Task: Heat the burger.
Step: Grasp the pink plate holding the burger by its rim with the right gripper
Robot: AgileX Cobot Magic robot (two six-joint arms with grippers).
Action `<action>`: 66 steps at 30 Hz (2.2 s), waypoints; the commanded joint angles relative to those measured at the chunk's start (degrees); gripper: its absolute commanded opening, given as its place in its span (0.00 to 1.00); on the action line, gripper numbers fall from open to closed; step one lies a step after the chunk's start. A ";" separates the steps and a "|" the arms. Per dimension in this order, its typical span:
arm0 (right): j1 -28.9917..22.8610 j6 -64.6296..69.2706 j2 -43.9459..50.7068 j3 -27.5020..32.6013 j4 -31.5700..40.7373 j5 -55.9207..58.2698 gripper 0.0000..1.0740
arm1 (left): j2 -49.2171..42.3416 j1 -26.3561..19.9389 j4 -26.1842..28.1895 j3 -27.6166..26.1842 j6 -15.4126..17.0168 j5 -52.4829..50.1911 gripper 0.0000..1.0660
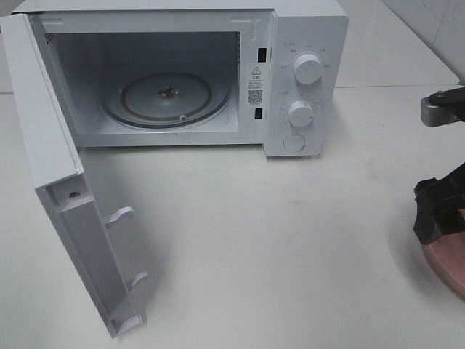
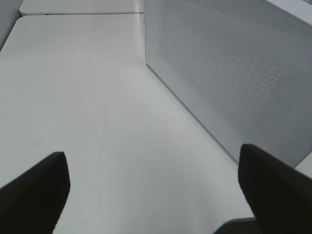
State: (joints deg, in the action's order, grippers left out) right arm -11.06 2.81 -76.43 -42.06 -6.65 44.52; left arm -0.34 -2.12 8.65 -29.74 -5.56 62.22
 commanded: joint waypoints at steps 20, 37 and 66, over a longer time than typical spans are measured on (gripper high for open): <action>0.97 5.73 -17.07 0.29 -3.09 -11.34 0.83 | -0.97 0.06 -0.23 0.11 0.11 -0.80 0.83; 0.97 8.48 -23.61 0.29 -4.81 -15.99 0.80 | -0.97 0.06 -0.23 0.11 0.11 -0.80 0.83; 0.86 16.04 -25.27 0.29 -10.94 -11.97 0.00 | -0.97 0.06 -0.23 0.11 0.11 -0.80 0.83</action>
State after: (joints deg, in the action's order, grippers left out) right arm -10.20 18.33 -101.18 -42.11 -17.36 31.11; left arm -0.34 -2.12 8.65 -29.74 -5.56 62.22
